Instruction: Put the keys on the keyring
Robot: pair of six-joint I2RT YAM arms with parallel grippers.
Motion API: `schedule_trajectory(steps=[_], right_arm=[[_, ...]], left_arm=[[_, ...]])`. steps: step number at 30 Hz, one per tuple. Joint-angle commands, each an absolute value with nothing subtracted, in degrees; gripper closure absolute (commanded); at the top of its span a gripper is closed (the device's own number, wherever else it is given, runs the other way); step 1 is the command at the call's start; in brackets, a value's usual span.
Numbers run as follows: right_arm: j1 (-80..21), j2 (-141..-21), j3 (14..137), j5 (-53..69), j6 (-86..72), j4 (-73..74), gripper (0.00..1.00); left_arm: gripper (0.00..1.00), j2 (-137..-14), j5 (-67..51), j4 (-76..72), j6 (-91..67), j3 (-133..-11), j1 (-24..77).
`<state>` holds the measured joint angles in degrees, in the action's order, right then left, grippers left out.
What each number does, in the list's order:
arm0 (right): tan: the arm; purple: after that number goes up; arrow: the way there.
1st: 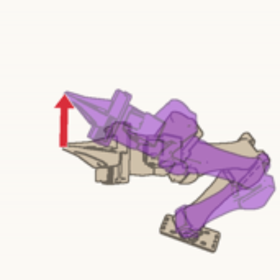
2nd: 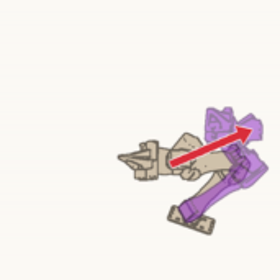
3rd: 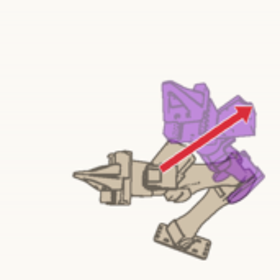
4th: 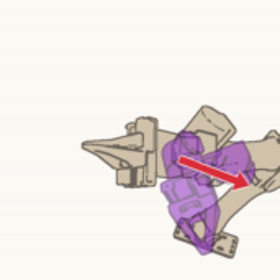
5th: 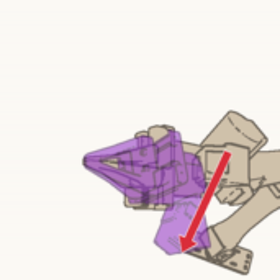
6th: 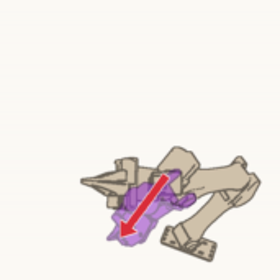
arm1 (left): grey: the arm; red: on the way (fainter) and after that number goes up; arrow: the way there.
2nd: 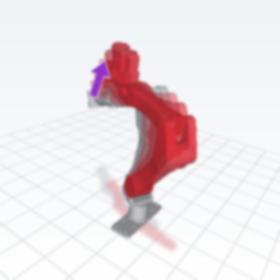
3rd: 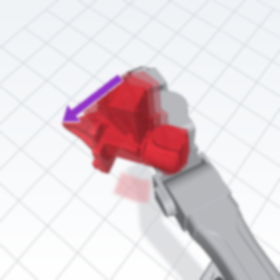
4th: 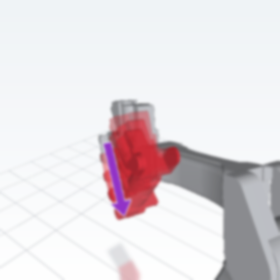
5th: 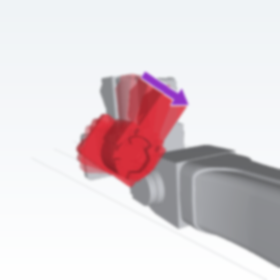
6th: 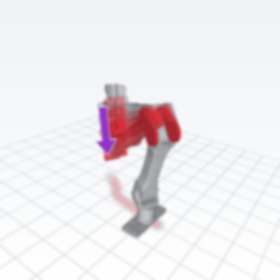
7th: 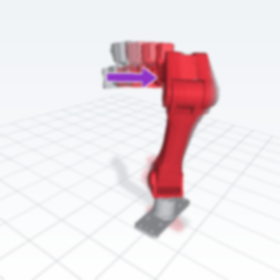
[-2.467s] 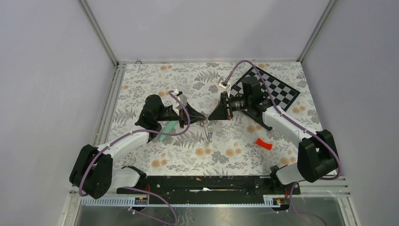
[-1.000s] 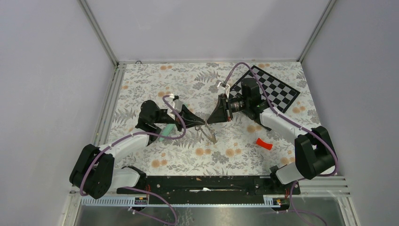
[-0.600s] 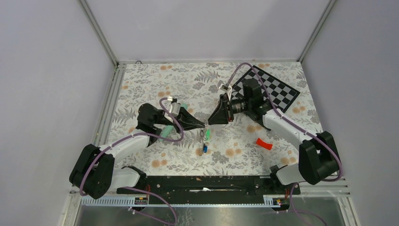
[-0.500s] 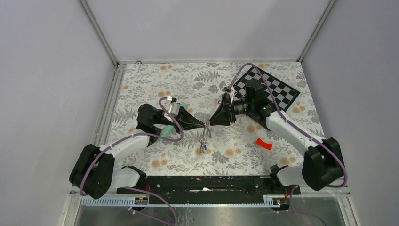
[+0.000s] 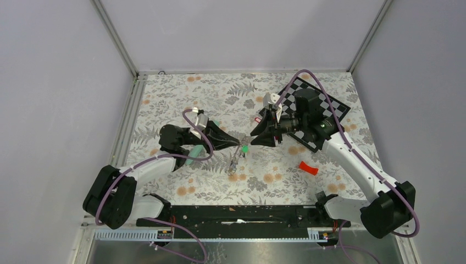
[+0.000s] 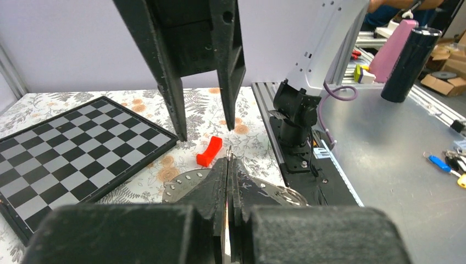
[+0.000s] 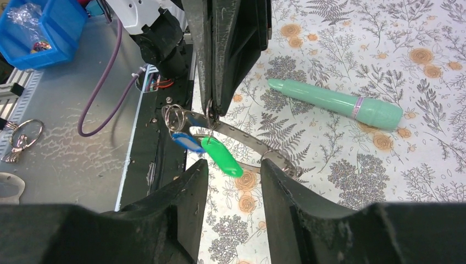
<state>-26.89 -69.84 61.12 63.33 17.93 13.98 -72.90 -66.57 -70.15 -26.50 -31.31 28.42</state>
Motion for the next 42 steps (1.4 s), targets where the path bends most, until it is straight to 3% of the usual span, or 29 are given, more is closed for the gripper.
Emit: schedule_trajectory(steps=[1,29,42], right_arm=[[-26.89,-68.97,63.51,63.20,19.32,15.59,0.53],[-30.27,-75.13,66.03,61.26,11.05,8.12,0.56],[-31.19,-75.77,65.74,61.91,10.75,7.51,0.70]], left_arm=[[1.00,-73.53,-60.87,-78.79,-32.13,-30.56,28.51],[1.00,-76.39,-56.24,-81.61,-35.45,-30.06,29.18],[1.00,-76.32,-55.40,-80.25,-34.62,-30.06,29.18]])
